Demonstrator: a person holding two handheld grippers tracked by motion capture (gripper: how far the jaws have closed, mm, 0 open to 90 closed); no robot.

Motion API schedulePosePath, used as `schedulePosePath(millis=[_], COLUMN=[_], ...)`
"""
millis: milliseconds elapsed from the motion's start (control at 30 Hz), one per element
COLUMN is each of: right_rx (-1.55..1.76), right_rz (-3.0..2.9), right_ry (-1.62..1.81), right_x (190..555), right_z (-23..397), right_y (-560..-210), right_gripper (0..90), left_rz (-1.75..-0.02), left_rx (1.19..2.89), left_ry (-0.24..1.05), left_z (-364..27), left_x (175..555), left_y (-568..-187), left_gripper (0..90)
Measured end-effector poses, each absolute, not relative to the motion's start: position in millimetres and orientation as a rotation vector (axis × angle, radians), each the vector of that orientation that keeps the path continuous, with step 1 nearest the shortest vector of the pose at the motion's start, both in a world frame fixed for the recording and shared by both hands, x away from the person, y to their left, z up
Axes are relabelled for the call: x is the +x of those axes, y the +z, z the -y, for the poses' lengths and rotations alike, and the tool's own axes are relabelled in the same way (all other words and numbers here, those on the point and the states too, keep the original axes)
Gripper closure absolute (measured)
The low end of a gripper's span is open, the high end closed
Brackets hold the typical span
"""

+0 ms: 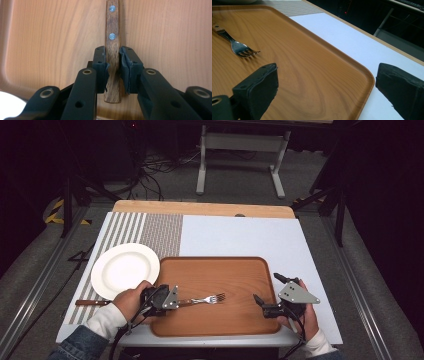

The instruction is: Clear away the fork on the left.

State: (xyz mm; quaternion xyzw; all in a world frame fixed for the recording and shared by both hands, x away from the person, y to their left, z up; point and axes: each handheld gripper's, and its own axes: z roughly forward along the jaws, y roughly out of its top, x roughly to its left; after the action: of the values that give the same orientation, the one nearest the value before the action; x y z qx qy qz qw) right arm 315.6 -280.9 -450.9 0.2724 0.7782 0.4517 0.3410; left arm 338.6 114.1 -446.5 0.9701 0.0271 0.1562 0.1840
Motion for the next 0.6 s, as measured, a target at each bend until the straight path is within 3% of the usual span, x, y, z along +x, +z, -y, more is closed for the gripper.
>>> schedulePosePath(millis=[467,600], right_rx=[0.704,0.703], right_rz=[-2.030,-2.026], right_ry=[1.175,1.182], right_x=[315,315], right_z=[280,281], right_y=[-451,-451], right_gripper=[5.5,5.5], left_rz=[-0.143,-0.147], left_rx=[2.663,2.619], left_ry=[0.366,0.346], left_z=[-124,-129], left_x=[321,319], left_y=[-450,-451], left_gripper=[71.8,74.4])
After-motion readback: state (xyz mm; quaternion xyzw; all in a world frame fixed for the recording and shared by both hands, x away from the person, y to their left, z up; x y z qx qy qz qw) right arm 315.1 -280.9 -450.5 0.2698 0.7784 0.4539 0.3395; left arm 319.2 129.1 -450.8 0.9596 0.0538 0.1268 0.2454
